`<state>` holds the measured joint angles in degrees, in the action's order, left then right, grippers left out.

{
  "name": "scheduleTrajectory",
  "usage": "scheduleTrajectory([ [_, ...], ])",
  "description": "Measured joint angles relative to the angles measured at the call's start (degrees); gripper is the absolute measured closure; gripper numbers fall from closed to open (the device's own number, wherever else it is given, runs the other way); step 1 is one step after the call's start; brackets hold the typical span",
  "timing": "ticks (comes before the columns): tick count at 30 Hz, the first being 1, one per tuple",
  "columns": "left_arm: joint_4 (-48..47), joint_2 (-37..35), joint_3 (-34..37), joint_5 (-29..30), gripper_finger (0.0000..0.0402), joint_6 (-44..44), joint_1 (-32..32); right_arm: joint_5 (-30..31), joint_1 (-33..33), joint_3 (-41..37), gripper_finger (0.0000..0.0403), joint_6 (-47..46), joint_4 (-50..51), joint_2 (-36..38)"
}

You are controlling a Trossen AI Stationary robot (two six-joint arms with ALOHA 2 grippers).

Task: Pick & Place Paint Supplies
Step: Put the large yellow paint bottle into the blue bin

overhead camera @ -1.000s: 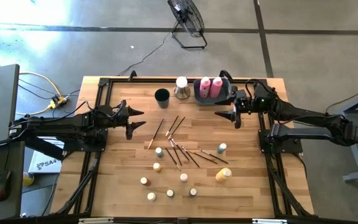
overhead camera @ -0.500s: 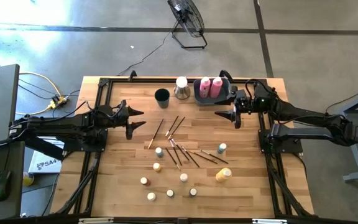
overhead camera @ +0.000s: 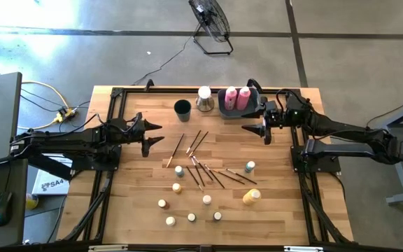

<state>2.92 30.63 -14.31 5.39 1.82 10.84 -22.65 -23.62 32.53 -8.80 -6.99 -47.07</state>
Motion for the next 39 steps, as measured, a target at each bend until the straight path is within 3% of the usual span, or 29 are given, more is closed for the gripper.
scheduleTrajectory([
  [12,0.00,0.00,0.00,0.28,0.0176,-0.02,0.01,0.17,0.00,0.00,0.0170,0.01,0.72,0.00],
  [18,0.02,0.00,0.00,0.27,0.0176,-0.02,0.00,5.80,-0.01,0.00,0.0170,-0.09,0.67,-0.17],
  [25,0.07,0.00,0.00,0.26,0.0176,-0.02,0.00,5.99,0.00,-0.01,0.0170,-1.53,-0.13,-0.17],
  [28,0.06,0.00,0.00,0.26,0.0176,-0.02,0.00,2.30,-0.02,0.00,0.0170,-1.75,0.06,-0.17],
  [33,0.04,0.00,0.00,0.24,0.0176,-0.02,0.00,-11.68,0.97,-0.03,0.0170,-3.05,-4.15,0.61],
  [39,0.04,0.00,0.00,0.24,0.0176,-0.02,-0.01,-12.46,5.75,1.75,0.0170,-4.88,-5.19,2.84],
])
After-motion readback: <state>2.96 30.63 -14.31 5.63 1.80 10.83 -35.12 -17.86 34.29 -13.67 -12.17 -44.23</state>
